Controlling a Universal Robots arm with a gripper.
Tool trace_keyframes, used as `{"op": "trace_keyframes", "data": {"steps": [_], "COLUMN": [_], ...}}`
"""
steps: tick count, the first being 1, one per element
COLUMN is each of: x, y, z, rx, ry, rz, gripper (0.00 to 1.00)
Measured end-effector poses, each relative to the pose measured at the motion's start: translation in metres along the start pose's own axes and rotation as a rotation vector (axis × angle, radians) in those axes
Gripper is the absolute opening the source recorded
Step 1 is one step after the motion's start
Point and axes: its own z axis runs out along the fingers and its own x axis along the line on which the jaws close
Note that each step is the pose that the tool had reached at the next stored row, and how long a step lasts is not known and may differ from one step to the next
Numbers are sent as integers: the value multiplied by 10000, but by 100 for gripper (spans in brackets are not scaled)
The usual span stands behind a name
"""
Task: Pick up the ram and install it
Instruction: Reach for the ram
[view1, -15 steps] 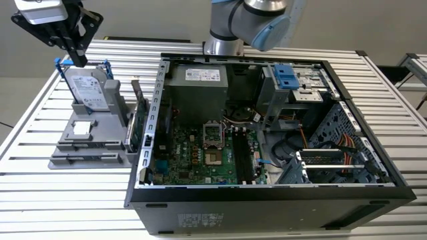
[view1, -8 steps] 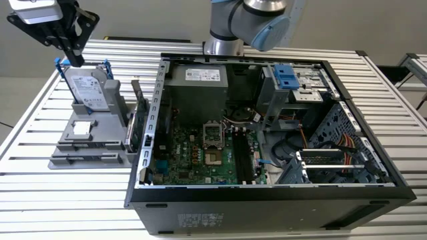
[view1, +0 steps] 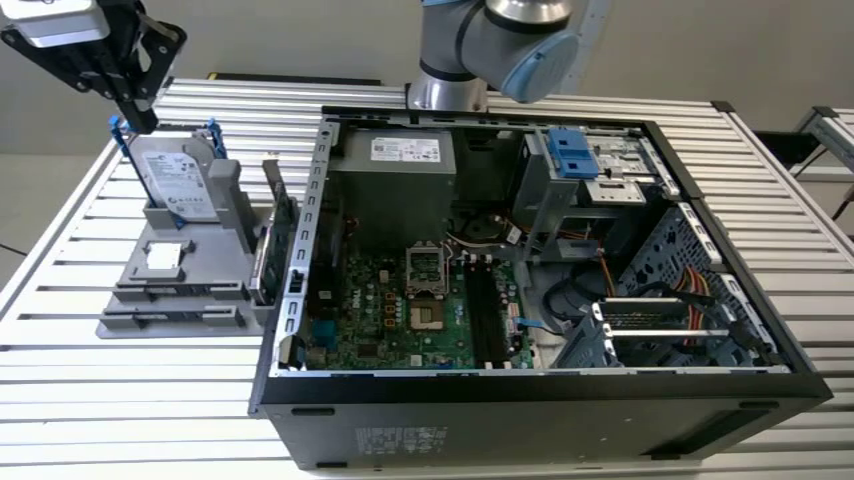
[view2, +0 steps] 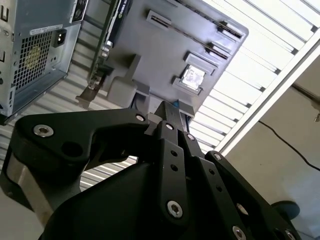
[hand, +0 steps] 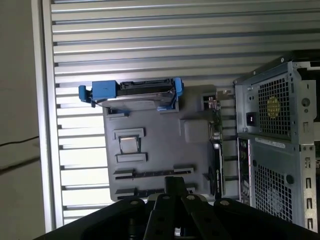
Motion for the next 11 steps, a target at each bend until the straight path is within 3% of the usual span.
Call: {"op": "trace_keyframes", "data": {"steps": [11], "x": [74], "y": [-5], "z": [-2], "rx": [0], "ry": [0], "rz": [-2], "gripper": [0]}}
